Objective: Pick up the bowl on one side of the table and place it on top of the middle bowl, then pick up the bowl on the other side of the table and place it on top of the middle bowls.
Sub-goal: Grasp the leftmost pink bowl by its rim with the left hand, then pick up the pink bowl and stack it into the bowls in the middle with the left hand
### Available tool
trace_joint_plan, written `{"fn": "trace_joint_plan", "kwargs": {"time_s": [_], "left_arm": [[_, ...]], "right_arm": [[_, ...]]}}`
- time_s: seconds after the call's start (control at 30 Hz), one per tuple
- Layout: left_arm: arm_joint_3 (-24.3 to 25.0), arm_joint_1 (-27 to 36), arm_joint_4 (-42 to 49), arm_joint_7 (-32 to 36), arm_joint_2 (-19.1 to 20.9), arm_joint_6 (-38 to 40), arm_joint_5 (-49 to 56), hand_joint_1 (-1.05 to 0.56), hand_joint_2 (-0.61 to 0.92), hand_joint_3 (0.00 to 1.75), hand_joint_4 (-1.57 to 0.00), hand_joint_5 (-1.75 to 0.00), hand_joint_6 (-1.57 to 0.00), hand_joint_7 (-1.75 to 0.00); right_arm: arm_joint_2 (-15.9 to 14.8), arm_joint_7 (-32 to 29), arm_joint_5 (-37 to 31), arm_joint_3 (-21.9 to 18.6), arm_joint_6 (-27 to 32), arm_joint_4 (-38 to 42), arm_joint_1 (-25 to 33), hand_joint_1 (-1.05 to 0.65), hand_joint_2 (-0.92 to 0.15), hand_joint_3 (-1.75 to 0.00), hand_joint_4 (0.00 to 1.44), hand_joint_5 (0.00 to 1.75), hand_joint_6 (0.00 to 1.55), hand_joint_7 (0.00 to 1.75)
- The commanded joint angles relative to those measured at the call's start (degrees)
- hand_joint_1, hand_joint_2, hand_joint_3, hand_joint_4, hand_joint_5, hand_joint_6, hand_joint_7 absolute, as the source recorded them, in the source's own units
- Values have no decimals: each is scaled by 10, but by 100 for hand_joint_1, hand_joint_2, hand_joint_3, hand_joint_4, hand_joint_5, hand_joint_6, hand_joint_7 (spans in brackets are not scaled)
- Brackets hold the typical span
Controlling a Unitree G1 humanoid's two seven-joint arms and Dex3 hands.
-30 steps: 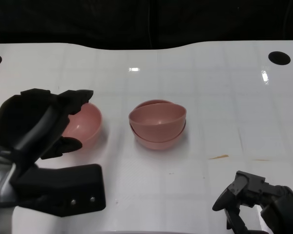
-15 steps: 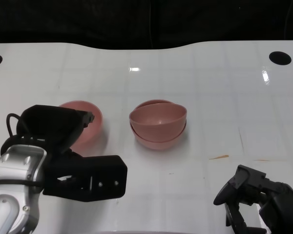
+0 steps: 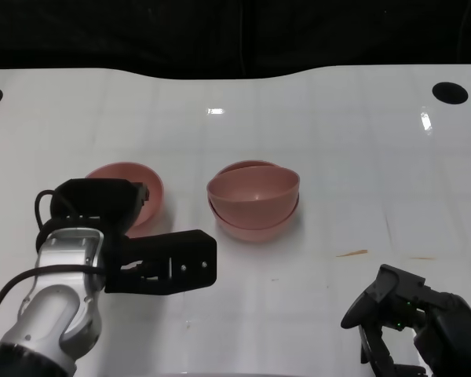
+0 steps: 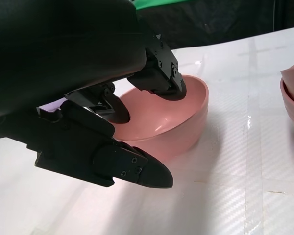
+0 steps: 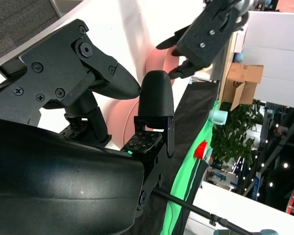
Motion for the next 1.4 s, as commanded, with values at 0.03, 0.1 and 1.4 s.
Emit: {"fn": "trace_joint_plan", "kwargs": {"time_s": [0.03, 0.1, 1.4], "left_arm": [[-3, -20, 61, 74, 6, -37, -25, -46, 92, 7, -79, -88, -71, -2], [-5, -25, 90, 115, 10, -67, -41, -38, 92, 10, -77, -137, -88, -5], [21, -47, -82, 213, 86, -136, -70, -32, 92, 9, -87, -175, -87, -103]], "right_arm": [[2, 1, 1, -6, 0, 1, -1, -17, -48, -129, 78, 174, 73, 142], [4, -1, -3, -7, 0, 0, -1, -17, -47, -130, 78, 173, 73, 142], [18, 5, 1, -19, 15, 7, -10, -16, -46, -131, 77, 172, 75, 140]]}}
